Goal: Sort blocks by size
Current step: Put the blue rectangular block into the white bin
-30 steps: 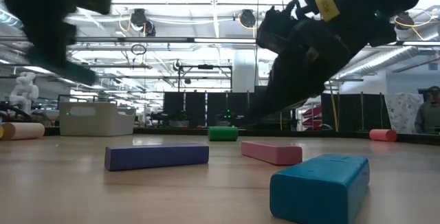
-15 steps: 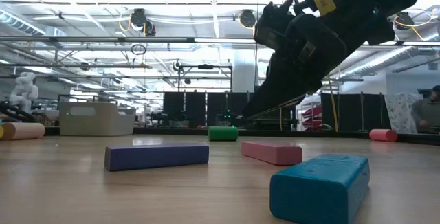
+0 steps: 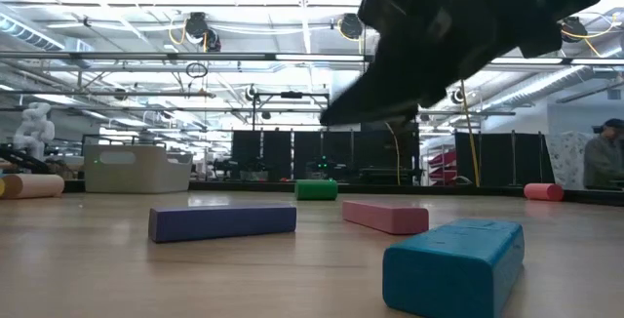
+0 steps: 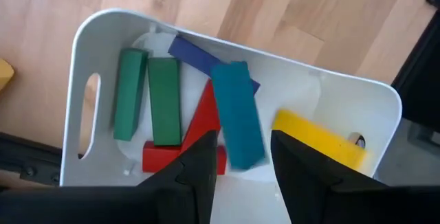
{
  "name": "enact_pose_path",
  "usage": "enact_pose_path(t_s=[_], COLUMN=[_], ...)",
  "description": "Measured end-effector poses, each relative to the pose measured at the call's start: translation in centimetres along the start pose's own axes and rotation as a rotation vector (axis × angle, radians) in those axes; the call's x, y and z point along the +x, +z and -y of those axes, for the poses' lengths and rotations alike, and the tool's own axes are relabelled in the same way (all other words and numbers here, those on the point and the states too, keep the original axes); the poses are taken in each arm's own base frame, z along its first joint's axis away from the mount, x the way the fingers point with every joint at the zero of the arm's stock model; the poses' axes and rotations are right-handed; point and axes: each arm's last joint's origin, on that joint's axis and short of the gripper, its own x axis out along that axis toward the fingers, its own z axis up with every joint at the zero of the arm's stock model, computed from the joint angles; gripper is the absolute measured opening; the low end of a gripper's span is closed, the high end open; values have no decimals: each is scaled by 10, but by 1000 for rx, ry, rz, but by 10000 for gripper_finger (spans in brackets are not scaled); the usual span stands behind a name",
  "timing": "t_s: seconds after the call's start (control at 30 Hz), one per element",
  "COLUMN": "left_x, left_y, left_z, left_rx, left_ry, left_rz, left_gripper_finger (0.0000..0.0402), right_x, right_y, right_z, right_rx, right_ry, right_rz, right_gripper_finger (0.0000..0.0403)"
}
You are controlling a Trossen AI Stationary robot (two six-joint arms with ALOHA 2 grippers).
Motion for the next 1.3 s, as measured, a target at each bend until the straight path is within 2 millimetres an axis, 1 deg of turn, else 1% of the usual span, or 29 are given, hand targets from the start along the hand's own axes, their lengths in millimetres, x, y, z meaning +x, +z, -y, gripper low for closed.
enact_pose_path(t_s=[0.13, 0.27, 0.37, 0.43, 0.53, 0.67, 0.8, 0.87, 0.93, 1.03, 1.17, 1.3], left_x=[0, 0, 0, -1, -2, -3, -4, -4, -3, 1, 10, 23], left_y=[1, 1, 1, 4, 8, 15, 23, 28, 32, 38, 43, 50], left_z=[0, 0, -1, -2, -2, 2, 10, 15, 21, 28, 37, 41], left_rx=[10, 19, 20, 27, 51, 107, 162, 205, 240, 274, 304, 330], left_ry=[13, 22, 36, 60, 91, 79, 46, 56, 72, 117, 168, 222], left_rz=[53, 96, 133, 209, 347, 459, 580, 658, 747, 865, 936, 930], left_gripper_finger=[139, 140, 140, 141, 141, 141, 141, 141, 141, 141, 141, 141], right_x=[0, 1, 7, 15, 31, 51, 64, 66, 70, 70, 69, 69], right_y=[6, 11, 8, 5, 2, -1, -3, -5, -4, -7, -7, -7], right_z=[-4, -6, -11, -15, -18, -21, -23, -24, -27, -30, -33, -33], right_rx=[-34, -77, -107, -126, -144, -196, -243, -267, -281, -296, -297, -296], right_ry=[49, 50, 89, 132, 146, 135, 124, 124, 128, 162, 187, 185], right_rz=[60, 50, 15, -8, -28, -65, -137, -189, -191, -217, -216, -218], right_gripper_finger=[82, 139, 173, 185, 191, 188, 182, 181, 181, 181, 180, 180])
